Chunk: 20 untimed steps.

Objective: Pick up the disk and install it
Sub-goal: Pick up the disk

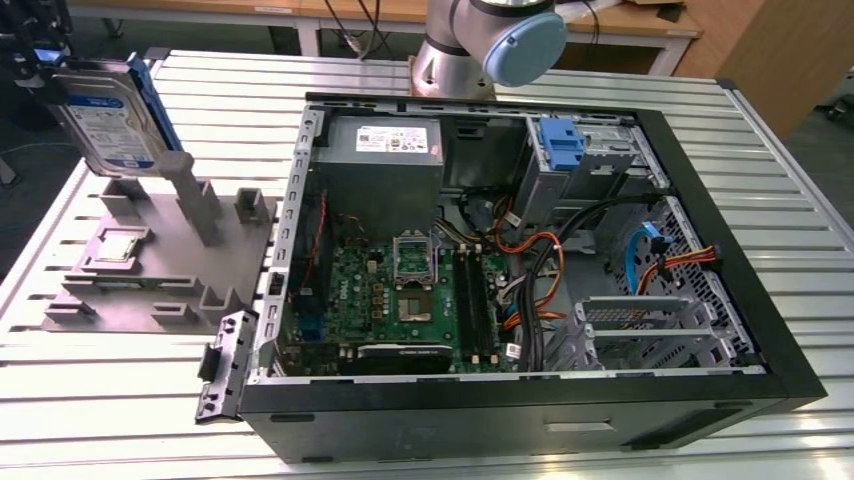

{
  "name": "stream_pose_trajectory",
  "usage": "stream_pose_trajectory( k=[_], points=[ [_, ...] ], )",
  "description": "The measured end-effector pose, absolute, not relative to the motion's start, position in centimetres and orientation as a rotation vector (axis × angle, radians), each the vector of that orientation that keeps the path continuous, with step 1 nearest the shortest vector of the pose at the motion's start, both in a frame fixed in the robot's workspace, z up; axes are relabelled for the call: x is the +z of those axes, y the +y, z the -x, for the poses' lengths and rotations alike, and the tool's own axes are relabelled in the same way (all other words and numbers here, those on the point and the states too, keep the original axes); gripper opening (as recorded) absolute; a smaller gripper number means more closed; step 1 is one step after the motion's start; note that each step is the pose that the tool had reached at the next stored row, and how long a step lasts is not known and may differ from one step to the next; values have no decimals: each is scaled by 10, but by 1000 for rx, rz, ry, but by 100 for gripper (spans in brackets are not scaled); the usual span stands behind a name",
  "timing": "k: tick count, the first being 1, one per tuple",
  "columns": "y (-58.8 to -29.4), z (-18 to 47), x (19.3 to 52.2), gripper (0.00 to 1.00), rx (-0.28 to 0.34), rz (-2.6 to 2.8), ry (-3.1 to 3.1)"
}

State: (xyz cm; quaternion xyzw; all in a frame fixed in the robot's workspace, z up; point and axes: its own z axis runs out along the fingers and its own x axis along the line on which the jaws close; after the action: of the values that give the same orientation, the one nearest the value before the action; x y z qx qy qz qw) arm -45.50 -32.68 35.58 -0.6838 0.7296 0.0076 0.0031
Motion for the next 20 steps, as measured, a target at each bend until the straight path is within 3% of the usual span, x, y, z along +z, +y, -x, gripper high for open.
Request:
stream_pose_trajectory(
  k=[20],
  points=[
    [-327,455,361,37,24,2144,2288]
  ],
)
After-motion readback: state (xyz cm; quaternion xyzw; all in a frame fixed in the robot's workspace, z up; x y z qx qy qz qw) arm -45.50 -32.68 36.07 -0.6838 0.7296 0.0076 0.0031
